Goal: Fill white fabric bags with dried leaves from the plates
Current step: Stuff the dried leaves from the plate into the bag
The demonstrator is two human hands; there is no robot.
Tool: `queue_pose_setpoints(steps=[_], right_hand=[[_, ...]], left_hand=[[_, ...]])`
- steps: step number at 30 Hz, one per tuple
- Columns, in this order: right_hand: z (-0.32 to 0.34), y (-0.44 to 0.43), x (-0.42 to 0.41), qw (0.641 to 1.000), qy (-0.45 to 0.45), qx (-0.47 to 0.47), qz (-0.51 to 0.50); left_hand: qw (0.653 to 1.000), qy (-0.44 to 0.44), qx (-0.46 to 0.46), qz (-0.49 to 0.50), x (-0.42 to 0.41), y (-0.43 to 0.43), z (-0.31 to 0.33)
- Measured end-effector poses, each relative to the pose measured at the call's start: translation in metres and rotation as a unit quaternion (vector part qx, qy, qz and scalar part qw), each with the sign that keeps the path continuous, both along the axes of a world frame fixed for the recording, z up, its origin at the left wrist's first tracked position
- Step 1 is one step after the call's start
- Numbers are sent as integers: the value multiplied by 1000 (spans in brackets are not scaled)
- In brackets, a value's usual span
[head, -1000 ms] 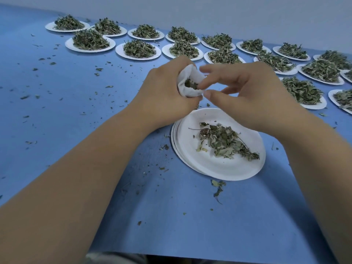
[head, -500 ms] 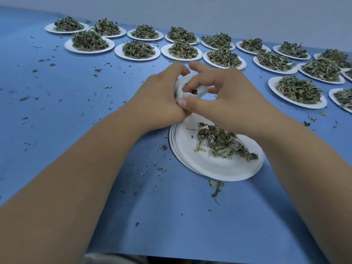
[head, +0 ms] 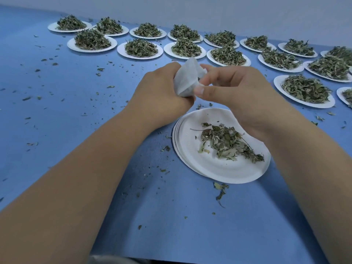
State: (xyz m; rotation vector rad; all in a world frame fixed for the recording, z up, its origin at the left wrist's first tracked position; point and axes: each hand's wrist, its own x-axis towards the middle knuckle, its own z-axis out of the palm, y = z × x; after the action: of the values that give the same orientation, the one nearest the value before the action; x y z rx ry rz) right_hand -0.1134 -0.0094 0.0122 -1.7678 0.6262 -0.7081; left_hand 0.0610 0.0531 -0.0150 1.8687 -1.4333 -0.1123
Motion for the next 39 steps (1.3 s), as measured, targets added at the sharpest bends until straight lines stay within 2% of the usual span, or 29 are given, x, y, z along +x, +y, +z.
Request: queue_pose_setpoints(steps=[3,5,8,11,17,20,26,31,35,39], right_hand=[[-1,4,3,999,34,-20,-13],[-1,6,8,1000,9,1,-16],[0,9,11,998,9,53,17],[-2,11,11,999,42,13,14],[3,11,4,990,0,-111,-84],[4,10,1,987,-10,-127,-99],[-1,13,2,960,20,-236,-148],[-3,19,5,980,-9,-196,-44],[-4,17,4,972,-4,-229,-56],[-2,15,0,964,-64,-231,-118]], left_hand=[[999,-53,6,4,0,-1,-1],[996,-92,8,4,-1,-2,-3],[995,-101,-20,13,-3,-2,-5],[993,-118,-13,23,-3,-2,-4],[997,-64,-37,36,-2,0,-4],[996,-61,-34,51,-2,-1,-4],[996,-67,-25,57,-2,-2,-6],[996,-60,-32,55,-6,0,-6],[996,-63,-29,60,-5,0,-5],[997,-47,-31,57,-3,1,-3]])
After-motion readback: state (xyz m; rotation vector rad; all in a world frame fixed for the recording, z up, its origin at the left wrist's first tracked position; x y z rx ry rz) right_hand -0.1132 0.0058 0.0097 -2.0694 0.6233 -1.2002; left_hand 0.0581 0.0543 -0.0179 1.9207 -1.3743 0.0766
